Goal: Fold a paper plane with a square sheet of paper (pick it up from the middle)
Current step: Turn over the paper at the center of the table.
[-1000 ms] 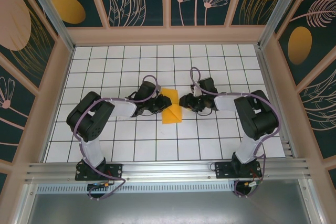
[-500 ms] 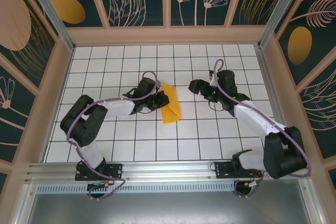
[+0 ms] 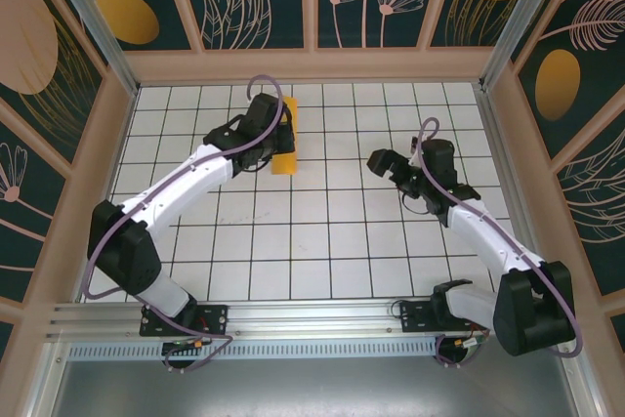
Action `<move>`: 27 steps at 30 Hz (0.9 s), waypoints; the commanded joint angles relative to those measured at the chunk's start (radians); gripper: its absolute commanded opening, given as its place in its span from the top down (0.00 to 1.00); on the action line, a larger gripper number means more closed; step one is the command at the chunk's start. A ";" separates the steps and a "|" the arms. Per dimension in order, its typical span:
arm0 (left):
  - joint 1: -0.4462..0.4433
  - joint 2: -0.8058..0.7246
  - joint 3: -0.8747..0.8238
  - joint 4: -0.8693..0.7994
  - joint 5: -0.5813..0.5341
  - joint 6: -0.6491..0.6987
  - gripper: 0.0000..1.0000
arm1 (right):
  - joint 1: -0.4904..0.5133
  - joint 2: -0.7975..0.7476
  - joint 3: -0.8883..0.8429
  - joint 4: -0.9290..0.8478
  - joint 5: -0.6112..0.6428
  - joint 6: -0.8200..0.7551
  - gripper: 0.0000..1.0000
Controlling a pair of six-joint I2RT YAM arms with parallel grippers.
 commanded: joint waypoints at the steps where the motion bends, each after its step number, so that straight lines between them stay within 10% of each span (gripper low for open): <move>1: -0.005 0.093 0.089 -0.217 -0.277 0.057 0.93 | -0.009 -0.023 -0.016 -0.015 0.040 -0.020 0.01; 13: -0.098 0.496 0.356 -0.387 -0.676 0.088 0.94 | -0.045 -0.010 -0.022 -0.070 0.129 -0.047 0.01; 27: -0.226 0.752 0.490 -0.365 -0.584 0.083 0.93 | -0.140 -0.053 -0.039 -0.164 0.208 -0.035 0.01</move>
